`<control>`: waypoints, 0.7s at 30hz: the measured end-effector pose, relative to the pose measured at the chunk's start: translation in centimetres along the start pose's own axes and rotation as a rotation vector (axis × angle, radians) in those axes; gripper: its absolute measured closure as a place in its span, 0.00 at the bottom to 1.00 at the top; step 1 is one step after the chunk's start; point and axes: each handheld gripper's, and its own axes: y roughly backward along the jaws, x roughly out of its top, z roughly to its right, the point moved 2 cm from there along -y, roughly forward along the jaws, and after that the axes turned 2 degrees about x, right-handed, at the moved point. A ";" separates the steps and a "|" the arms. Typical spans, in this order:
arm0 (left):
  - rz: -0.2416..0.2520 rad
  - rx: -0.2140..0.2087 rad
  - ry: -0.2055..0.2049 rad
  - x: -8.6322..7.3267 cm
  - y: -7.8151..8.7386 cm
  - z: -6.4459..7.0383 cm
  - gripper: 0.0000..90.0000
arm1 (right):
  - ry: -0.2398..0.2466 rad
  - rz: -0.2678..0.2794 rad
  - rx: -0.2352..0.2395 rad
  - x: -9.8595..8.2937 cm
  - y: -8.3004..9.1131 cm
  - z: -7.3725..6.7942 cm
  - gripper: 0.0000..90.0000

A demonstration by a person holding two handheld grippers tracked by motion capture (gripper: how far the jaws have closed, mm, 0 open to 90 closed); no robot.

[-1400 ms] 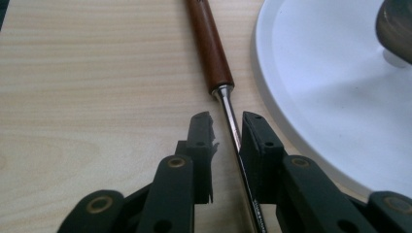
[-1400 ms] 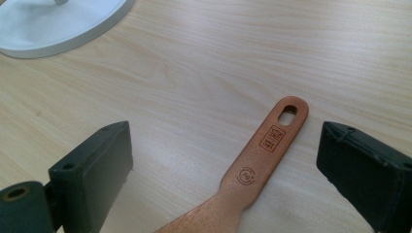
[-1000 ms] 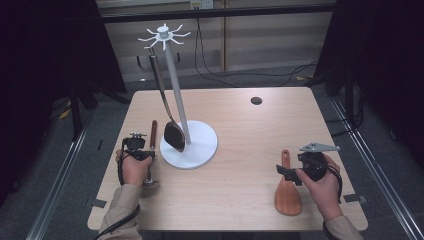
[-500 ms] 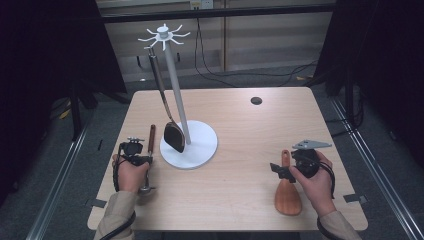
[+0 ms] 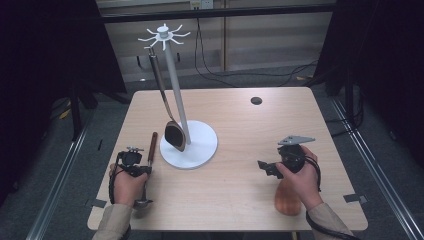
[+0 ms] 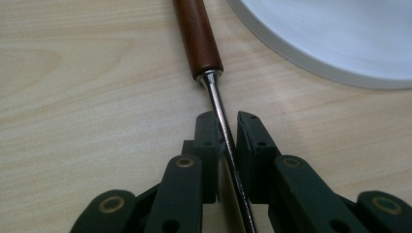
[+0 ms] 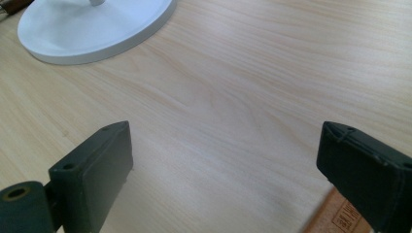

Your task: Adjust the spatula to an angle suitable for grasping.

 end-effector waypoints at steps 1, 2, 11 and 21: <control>0.003 -0.001 0.007 -0.1 0.0 0.0 0.89 | -0.001 0.000 0.002 0.0 0.0 0.0 0.06; 0.008 -0.002 0.012 -0.1 0.0 0.1 0.88 | 0.000 0.001 -0.001 0.0 0.0 0.0 0.06; 0.010 0.014 0.022 0.9 -0.5 -0.2 0.81 | -0.007 -0.002 -0.022 -0.6 0.6 0.4 0.06; -0.044 0.036 0.036 1.9 -1.2 -0.4 0.82 | -0.030 0.007 -0.049 -1.5 1.9 1.2 0.06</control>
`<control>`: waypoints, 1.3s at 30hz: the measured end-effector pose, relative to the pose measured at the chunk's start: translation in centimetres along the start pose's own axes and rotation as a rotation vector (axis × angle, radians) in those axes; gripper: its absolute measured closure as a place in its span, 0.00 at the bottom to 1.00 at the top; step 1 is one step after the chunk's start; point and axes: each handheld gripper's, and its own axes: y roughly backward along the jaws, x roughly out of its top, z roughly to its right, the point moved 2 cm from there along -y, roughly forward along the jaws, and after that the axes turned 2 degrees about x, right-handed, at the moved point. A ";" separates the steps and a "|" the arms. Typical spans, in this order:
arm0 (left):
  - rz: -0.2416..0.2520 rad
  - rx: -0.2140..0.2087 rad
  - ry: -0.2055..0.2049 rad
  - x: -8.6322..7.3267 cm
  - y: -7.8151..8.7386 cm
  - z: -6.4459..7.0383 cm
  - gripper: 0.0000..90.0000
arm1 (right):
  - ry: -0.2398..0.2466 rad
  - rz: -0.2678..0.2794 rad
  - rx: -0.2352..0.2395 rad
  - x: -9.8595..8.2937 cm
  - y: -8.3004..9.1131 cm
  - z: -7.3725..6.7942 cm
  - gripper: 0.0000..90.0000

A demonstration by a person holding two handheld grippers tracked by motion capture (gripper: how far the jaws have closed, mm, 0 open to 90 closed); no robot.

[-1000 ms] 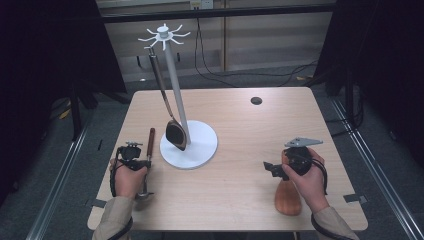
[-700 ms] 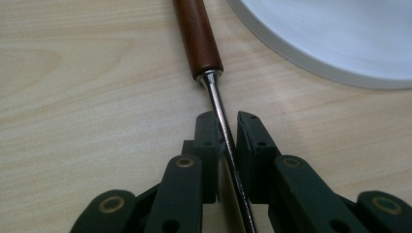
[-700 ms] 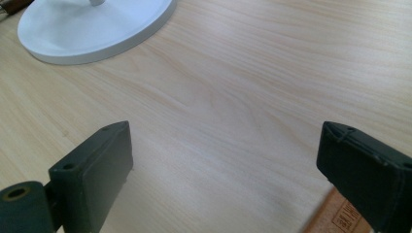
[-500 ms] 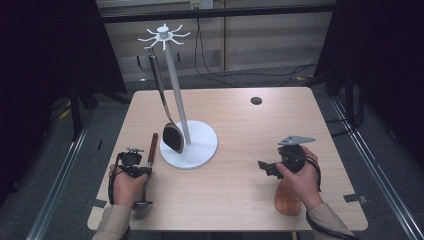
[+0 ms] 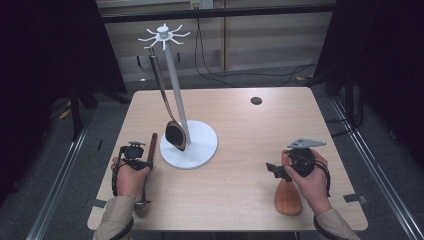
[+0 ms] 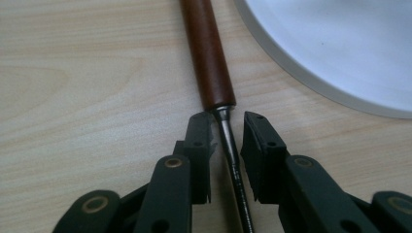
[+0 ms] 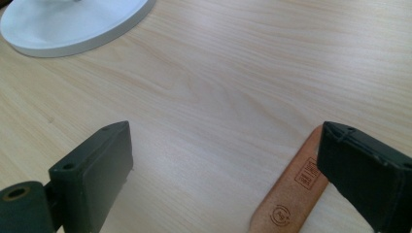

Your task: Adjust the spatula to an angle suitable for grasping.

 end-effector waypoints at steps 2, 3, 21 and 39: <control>-0.013 -0.002 0.003 0.2 0.0 0.1 0.83 | -0.002 0.000 -0.001 -0.1 0.1 0.1 0.06; -0.016 0.006 0.011 0.3 -0.1 0.1 0.84 | -0.009 -0.005 -0.006 -0.2 0.2 0.1 0.06; -0.054 0.024 0.071 0.7 -0.1 0.2 0.94 | -0.007 -0.004 -0.010 -0.4 0.3 0.3 0.06; 0.134 0.011 0.076 1.2 2.6 -0.3 0.95 | 0.010 0.031 0.006 0.1 0.2 -0.1 0.06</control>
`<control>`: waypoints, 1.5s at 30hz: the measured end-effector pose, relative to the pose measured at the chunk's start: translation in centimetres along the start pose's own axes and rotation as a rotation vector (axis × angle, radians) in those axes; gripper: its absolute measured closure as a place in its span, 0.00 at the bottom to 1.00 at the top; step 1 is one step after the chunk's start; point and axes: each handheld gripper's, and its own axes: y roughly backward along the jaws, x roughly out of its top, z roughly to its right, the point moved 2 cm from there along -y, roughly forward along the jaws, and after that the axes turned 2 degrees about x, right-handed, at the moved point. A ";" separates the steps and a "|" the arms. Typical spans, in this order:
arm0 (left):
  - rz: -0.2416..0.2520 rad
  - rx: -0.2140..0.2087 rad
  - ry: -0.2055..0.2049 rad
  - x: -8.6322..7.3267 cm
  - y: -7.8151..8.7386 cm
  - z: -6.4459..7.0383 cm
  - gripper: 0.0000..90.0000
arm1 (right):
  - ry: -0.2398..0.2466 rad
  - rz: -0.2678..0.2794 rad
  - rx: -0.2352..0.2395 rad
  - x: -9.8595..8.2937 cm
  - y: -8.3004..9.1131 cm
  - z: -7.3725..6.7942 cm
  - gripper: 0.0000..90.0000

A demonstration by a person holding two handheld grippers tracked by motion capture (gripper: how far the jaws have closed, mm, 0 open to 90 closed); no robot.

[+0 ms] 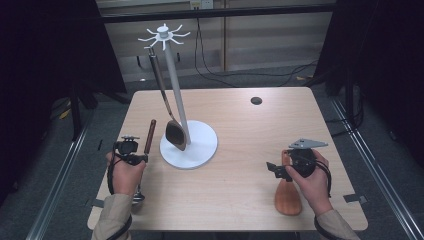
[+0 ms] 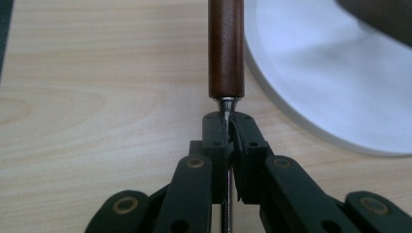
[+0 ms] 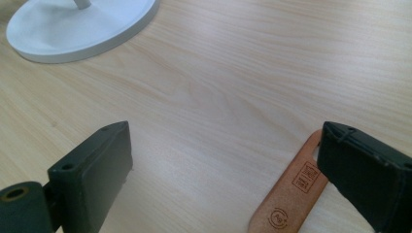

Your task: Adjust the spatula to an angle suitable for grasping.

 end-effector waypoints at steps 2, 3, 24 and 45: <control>0.037 0.000 -0.003 0.2 0.5 0.1 0.95 | 0.001 0.001 0.001 0.0 0.0 0.0 0.06; 0.054 -0.004 -0.004 0.3 0.7 0.1 0.95 | 0.002 0.002 0.000 0.0 0.0 0.0 0.06; 0.412 -0.014 0.003 0.8 4.2 0.2 0.95 | 0.012 0.019 0.012 0.5 -0.4 -0.3 0.05; 0.642 -0.029 -0.020 1.6 7.9 1.6 0.95 | 0.018 0.021 0.019 0.6 -0.5 -0.6 0.05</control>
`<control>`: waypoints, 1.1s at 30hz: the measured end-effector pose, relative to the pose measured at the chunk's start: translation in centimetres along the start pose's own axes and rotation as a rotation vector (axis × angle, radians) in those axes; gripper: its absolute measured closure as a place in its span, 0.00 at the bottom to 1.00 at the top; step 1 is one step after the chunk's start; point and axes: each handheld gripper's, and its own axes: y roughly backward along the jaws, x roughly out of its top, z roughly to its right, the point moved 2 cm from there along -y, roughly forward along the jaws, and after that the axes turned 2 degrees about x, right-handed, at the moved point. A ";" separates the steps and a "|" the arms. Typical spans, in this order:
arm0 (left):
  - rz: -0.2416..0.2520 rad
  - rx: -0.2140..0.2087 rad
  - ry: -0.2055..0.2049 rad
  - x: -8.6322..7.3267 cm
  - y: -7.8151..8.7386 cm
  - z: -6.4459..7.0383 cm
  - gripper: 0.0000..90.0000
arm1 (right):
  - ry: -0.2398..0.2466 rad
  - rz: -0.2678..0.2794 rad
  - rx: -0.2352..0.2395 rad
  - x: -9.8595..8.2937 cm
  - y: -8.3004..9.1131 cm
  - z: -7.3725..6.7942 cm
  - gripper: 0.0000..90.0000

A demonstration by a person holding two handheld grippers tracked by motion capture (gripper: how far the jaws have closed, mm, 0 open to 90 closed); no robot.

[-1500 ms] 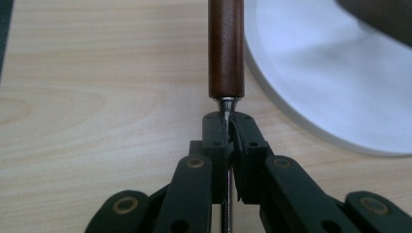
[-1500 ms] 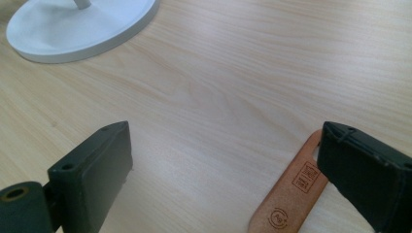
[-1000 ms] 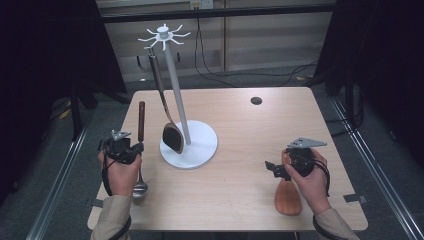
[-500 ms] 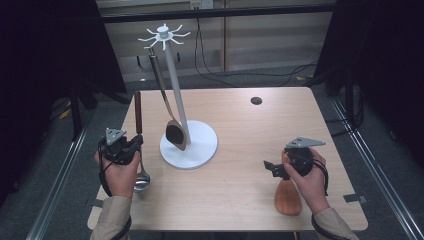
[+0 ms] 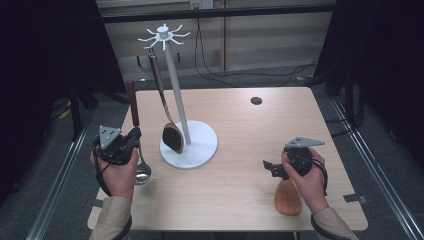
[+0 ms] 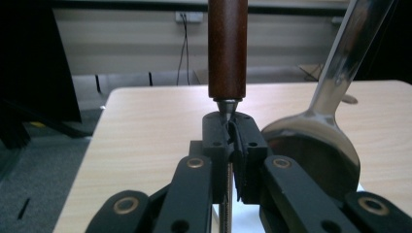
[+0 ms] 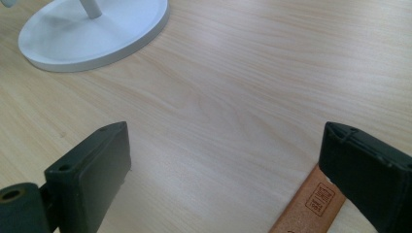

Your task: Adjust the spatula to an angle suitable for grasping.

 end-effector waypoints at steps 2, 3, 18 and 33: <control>0.022 0.008 -0.004 0.2 0.2 0.0 0.95 | 0.001 0.001 0.000 0.0 0.0 0.0 0.05; 0.024 0.011 -0.011 0.3 0.3 0.1 0.95 | 0.001 0.001 0.001 0.0 0.0 0.0 0.05; 0.135 -0.021 -0.025 2.0 1.6 1.5 0.95 | -0.001 0.004 -0.002 0.0 0.2 0.1 0.05; 0.213 -0.073 -0.037 3.7 2.5 3.3 0.95 | -0.003 -0.002 -0.011 -0.4 0.4 0.3 0.05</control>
